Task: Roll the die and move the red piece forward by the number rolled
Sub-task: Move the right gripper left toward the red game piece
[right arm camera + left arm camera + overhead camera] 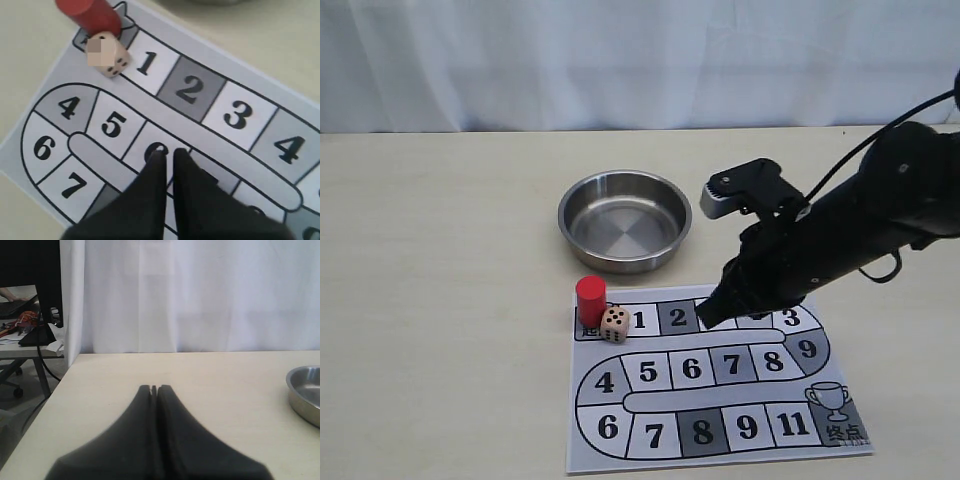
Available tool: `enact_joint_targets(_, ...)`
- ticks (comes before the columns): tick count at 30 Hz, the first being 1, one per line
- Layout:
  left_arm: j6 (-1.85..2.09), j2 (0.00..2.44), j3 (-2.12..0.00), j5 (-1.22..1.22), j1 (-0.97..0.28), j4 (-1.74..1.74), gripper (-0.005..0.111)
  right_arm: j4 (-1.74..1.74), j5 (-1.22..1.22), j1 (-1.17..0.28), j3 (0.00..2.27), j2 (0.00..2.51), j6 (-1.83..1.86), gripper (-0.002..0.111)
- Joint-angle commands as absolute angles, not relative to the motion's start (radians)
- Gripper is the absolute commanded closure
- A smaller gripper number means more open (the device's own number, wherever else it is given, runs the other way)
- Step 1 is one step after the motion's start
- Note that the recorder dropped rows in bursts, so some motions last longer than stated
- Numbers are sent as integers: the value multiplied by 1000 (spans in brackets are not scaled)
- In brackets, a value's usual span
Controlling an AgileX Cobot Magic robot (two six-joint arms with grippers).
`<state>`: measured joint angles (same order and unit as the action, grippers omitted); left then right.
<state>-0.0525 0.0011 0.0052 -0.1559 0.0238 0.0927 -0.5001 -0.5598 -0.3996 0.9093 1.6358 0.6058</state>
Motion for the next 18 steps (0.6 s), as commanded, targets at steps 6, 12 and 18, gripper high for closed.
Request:
enact_joint_targets(6, -53, 0, 0, -143, 24, 93, 107, -504, -422, -544, 912, 1665, 621, 104)
enact_joint_targets(12, -53, 0, 0, -143, 24, 93, 107, -504, -424, -561, 947, 1774, 591, 104)
enact_joint_targets(18, -53, 0, 0, -143, 24, 93, 107, -505, -493, -561, 1033, 1871, 584, 104)
